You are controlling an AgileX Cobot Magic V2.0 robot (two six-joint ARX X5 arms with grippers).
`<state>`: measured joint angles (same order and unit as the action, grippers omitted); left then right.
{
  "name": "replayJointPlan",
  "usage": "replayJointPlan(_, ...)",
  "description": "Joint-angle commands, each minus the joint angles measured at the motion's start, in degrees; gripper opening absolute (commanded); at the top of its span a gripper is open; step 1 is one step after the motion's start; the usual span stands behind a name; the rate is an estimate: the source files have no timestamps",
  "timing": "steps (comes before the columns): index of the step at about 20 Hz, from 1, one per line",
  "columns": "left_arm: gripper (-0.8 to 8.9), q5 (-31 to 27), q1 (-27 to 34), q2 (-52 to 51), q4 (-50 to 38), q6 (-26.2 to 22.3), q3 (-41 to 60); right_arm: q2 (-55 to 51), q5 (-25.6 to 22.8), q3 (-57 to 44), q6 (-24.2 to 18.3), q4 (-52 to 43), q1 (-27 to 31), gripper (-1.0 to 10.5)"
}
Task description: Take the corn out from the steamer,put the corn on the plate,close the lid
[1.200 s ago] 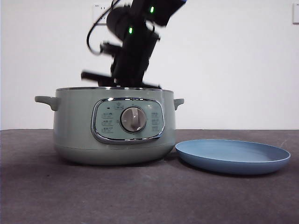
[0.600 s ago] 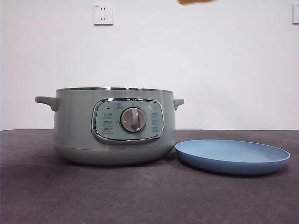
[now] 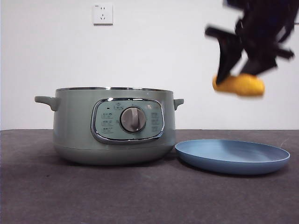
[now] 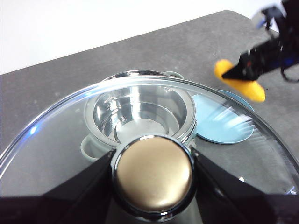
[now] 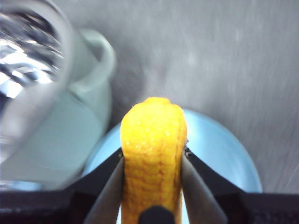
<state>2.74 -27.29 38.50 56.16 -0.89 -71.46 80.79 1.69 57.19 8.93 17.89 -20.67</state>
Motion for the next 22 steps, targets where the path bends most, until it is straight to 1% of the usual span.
replayJointPlan(1, -0.08, 0.3, -0.1, -0.6, -2.5, -0.4, -0.3, 2.3, 1.0, -5.8, 2.6, -6.4, 0.7, -0.2)
replayJointPlan(4, -0.08, 0.3, -0.1, -0.6, -2.5, -0.4, -0.3, 7.5, 1.3, -7.3, 2.7, -10.4, 0.9, -0.2)
replayJointPlan(8, -0.08, 0.3, -0.1, -0.6, -2.3, -0.2, -0.3, 14.7, 1.4, -7.3, 5.0, -16.7, 0.8, -0.2)
replayJointPlan(14, -0.08, 0.3, -0.1, -0.5, -2.0, -0.2, -0.3, 18.2, 1.2, -7.3, 5.2, -17.1, 1.1, -0.1)
replayJointPlan(16, -0.08, 0.3, -0.1, 0.0, -2.3, -0.2, -0.3, 18.2, 1.2, -7.3, 5.2, -17.0, 1.1, 0.7)
replayJointPlan(18, -0.08, 0.3, -0.1, 1.2, -3.0, -0.3, -0.3, 18.2, 1.2, -7.3, 5.2, -16.8, 1.1, 2.7)
replayJointPlan(19, -0.08, 0.3, -0.1, 2.1, -3.9, -0.3, -0.3, 18.2, 1.3, -7.3, 5.2, -16.5, 1.1, 4.1)
replayJointPlan(20, -0.08, 0.3, -0.1, 2.9, -4.7, -0.3, -0.3, 18.2, 1.3, -7.3, 5.2, -16.3, 1.1, 5.2)
replayJointPlan(21, -0.08, 0.5, -0.1, 4.1, -6.1, -0.3, -0.3, 18.1, 1.4, -7.3, 5.2, -16.1, 1.1, 5.8)
replayJointPlan(22, -0.08, 0.8, -0.1, 5.0, -7.2, -0.3, -0.3, 17.5, 1.4, -7.3, 5.2, -15.7, 1.1, 5.8)
